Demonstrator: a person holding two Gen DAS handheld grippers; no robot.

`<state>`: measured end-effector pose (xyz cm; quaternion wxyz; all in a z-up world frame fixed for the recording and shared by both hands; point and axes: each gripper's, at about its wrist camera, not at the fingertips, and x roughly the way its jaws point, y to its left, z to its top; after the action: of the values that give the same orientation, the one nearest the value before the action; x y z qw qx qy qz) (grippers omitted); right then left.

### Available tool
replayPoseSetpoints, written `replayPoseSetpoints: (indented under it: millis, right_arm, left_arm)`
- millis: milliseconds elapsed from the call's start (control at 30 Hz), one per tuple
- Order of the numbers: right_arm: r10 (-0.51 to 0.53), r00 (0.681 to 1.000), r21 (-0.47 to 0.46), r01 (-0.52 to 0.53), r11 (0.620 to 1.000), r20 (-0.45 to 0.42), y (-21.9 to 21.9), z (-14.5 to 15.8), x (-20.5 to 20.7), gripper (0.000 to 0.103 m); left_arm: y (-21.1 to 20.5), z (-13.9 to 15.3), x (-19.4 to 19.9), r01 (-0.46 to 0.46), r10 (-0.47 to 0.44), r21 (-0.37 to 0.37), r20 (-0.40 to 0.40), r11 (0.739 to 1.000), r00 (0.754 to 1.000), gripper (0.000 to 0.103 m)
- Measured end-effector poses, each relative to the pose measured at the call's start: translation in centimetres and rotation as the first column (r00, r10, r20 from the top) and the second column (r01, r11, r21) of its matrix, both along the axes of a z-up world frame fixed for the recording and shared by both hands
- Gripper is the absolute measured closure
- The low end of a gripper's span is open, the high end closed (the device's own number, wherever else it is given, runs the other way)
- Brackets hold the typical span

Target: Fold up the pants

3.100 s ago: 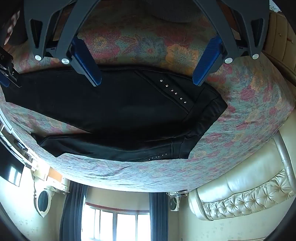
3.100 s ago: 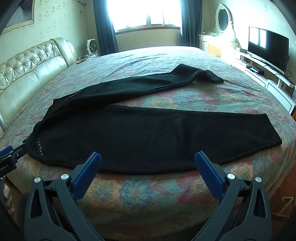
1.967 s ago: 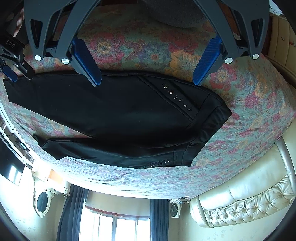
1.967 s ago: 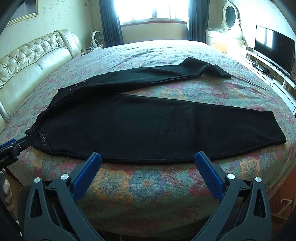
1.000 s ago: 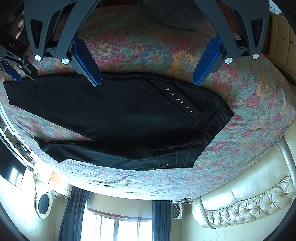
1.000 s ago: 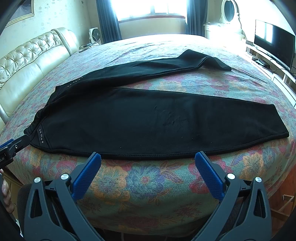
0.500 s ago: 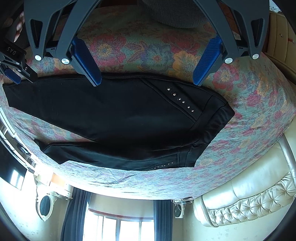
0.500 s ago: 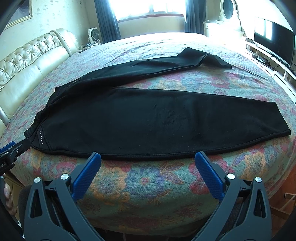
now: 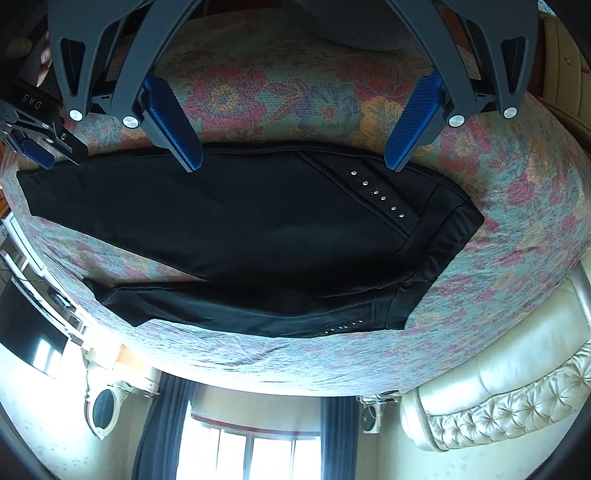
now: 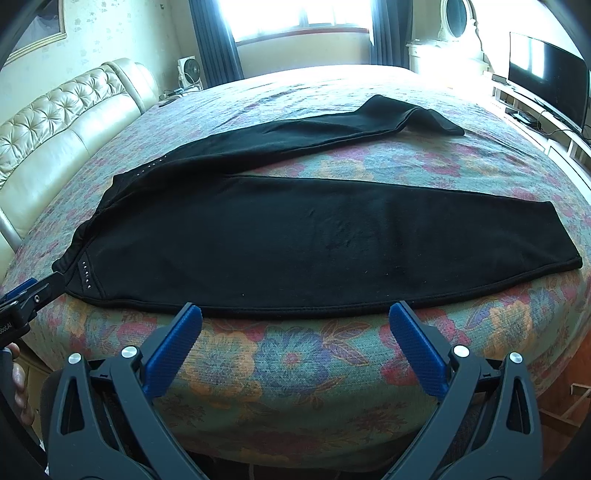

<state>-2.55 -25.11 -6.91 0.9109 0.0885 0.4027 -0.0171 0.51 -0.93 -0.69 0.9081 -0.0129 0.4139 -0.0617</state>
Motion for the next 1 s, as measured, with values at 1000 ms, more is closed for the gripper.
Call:
replayPoseSetpoints:
  millis: [1000]
  right_arm:
    - [0.446,0.894,0.033,-0.447,0.894,0.035,2.5,4.2,24.0,0.002]
  left_arm:
    - [21.7,-6.4,38.2,0.11,-0.167,-0.314,-0.161,0.943,0.973,0.004]
